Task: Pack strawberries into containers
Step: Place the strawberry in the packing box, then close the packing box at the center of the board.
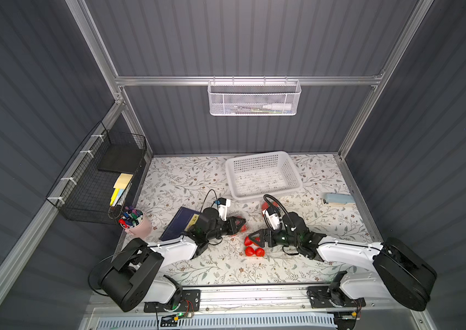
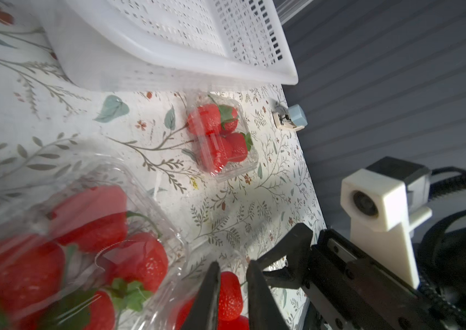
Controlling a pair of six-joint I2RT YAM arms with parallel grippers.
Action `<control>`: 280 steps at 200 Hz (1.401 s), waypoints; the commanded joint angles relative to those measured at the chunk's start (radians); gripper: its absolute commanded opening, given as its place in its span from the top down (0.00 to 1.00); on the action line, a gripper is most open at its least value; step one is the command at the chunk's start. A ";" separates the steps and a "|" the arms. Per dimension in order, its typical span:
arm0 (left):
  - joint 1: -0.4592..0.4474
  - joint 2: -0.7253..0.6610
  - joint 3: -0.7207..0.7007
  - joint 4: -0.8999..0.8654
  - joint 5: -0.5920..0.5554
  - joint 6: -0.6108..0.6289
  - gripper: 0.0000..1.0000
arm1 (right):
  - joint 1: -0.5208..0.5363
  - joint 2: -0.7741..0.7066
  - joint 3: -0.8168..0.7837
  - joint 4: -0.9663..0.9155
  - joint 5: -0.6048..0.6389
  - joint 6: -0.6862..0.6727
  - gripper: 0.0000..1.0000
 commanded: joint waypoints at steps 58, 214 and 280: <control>-0.021 0.007 0.009 -0.126 -0.071 0.040 0.83 | -0.048 -0.257 0.059 -0.464 0.159 -0.016 0.14; -0.029 -0.272 -0.089 -0.379 -0.082 0.015 0.81 | -0.323 -0.636 -0.071 -1.108 0.341 0.123 0.65; -0.124 -0.151 -0.130 -0.188 -0.045 -0.025 0.72 | -0.498 -0.565 -0.170 -0.920 0.221 0.118 0.68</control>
